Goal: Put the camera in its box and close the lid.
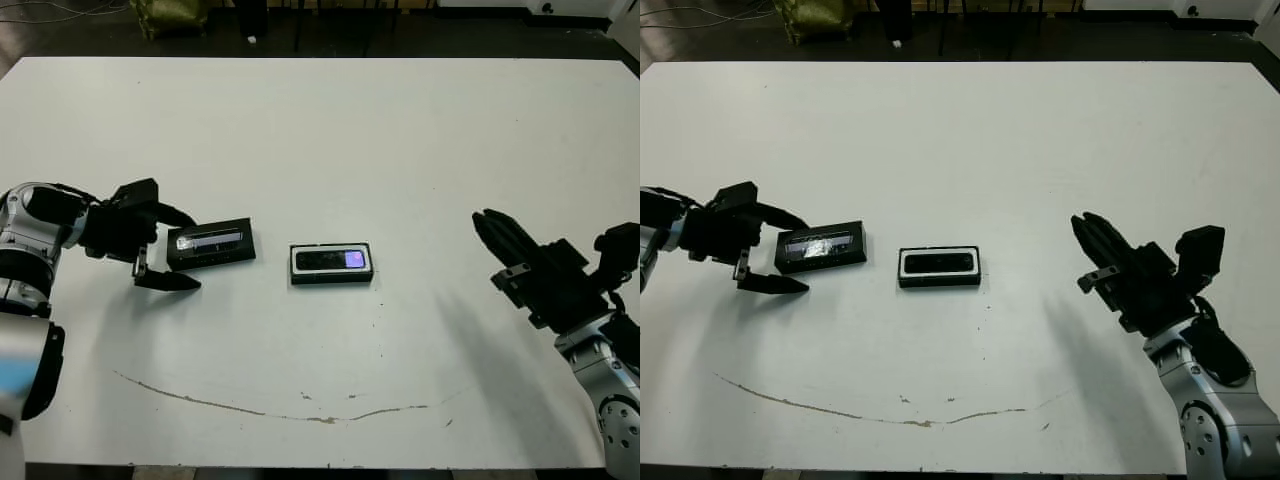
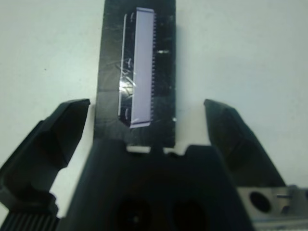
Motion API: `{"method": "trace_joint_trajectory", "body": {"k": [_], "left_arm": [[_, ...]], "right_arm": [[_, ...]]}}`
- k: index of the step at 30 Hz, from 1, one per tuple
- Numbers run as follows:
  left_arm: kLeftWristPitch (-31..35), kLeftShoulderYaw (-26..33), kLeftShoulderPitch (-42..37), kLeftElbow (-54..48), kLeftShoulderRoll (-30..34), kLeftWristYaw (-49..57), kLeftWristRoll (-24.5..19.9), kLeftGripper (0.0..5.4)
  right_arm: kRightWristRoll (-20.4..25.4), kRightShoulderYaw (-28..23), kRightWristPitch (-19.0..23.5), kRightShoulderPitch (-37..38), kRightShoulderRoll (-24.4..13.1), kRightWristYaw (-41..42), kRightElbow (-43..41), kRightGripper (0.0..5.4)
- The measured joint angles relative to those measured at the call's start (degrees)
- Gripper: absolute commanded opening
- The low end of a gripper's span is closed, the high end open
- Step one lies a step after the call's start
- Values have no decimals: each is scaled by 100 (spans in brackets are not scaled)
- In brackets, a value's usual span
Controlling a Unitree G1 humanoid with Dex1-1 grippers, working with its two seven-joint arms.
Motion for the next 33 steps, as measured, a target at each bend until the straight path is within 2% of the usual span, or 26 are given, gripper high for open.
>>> {"method": "trace_joint_trajectory", "body": {"k": [10,12,20,24,26,33], "left_arm": [[201,41,27,-6,0,3,-7,529],[359,34,26,-19,0,11,-7,501],[1114,123,20,-101,12,69,-38,316],[1170,134,19,-173,26,46,-54,234],[1166,131,20,-211,29,24,-53,219],[1186,133,17,-246,66,-114,-60,219]], "right_arm": [[13,-1,1,4,1,-27,-35,0],[32,-1,1,5,1,-19,-36,0],[-54,7,-41,5,0,-4,-26,0],[-50,6,-42,6,1,0,-17,0],[-21,5,-64,3,2,56,20,0],[1,6,-162,1,9,165,145,0]]}}
